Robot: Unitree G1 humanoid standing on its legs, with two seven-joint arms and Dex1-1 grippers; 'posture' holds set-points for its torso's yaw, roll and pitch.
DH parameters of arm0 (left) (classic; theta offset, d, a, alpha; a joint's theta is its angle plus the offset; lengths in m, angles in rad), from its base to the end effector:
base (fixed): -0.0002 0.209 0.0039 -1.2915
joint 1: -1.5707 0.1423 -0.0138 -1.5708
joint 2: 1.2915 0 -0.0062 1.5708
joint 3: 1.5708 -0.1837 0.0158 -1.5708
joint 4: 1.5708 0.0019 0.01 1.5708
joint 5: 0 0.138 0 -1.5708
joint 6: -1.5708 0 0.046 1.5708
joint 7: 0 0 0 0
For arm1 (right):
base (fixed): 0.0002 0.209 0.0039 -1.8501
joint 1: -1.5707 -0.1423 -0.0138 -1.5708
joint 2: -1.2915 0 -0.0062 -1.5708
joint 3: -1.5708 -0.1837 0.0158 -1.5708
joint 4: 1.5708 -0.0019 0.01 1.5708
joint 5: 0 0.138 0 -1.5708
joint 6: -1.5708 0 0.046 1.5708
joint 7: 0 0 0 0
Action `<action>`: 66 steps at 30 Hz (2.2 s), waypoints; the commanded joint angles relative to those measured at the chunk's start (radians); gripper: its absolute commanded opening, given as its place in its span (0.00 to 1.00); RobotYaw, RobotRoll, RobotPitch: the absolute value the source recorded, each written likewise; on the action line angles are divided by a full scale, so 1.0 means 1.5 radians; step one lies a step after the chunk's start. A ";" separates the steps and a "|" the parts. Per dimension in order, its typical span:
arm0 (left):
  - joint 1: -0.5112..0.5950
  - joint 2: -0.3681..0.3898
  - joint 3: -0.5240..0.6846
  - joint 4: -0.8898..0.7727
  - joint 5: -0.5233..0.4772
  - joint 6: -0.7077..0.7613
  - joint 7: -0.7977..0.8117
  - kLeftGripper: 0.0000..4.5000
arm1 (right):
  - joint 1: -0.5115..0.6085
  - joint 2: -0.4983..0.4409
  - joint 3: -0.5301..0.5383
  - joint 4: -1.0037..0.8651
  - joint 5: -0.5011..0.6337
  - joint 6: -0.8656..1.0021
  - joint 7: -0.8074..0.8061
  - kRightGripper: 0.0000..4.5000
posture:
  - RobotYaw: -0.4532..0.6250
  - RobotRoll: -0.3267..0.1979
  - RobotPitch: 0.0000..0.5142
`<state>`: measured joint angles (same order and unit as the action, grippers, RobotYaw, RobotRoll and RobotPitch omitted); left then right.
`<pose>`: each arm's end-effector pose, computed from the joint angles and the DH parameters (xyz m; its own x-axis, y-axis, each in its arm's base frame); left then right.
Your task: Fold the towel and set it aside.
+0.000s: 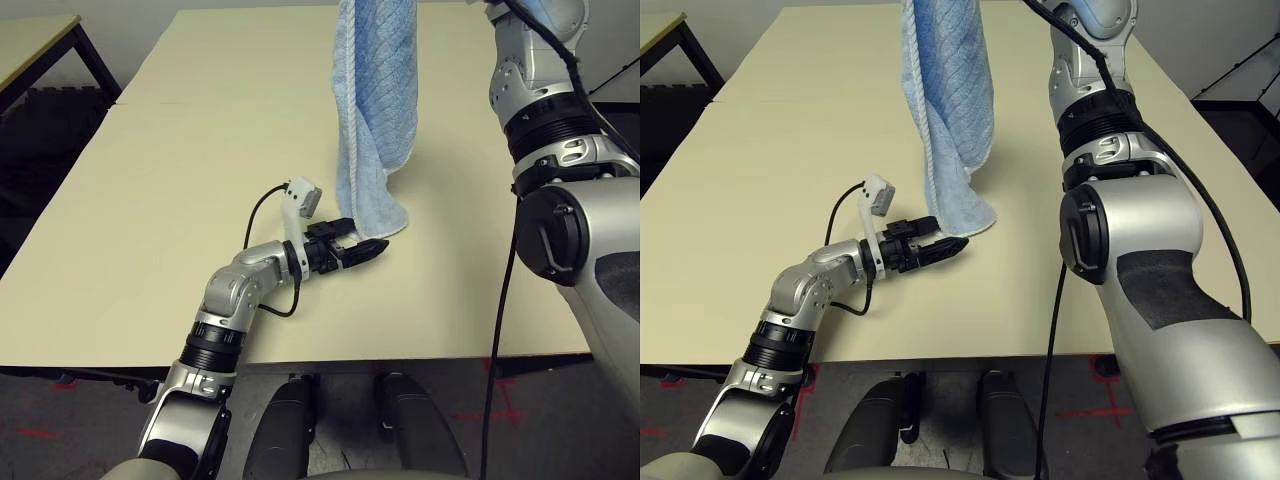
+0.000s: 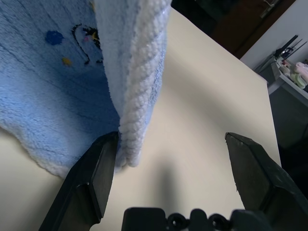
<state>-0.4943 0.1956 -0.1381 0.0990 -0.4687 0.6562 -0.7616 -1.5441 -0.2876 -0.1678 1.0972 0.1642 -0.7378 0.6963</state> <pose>0.2816 0.1249 0.1094 0.4219 -0.9014 -0.0976 0.8405 0.4292 -0.3308 0.3477 -0.1422 0.3545 0.2521 0.6311 0.7336 -0.2871 0.7728 -0.5661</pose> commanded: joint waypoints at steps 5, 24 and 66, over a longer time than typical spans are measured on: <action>-0.004 -0.017 -0.003 0.032 0.015 -0.001 0.020 1.00 | -0.007 -0.003 0.003 -0.020 0.000 -0.001 -0.004 0.01 | 0.43 0.62 0.38; 0.003 -0.027 0.013 0.028 0.017 -0.017 0.035 0.01 | 0.000 -0.008 0.003 -0.014 -0.003 0.006 -0.003 0.00 | 0.43 0.62 0.39; -0.028 0.530 0.122 -0.035 0.168 -0.059 -0.076 0.01 | 0.384 -0.316 0.032 -0.098 -0.018 0.336 0.168 0.00 | 0.46 0.62 0.50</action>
<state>-0.5225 0.9741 0.0521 0.0103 -0.2477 0.5723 -0.8809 -0.9453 -0.7444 -0.1216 0.9101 0.1678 -0.2099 0.9924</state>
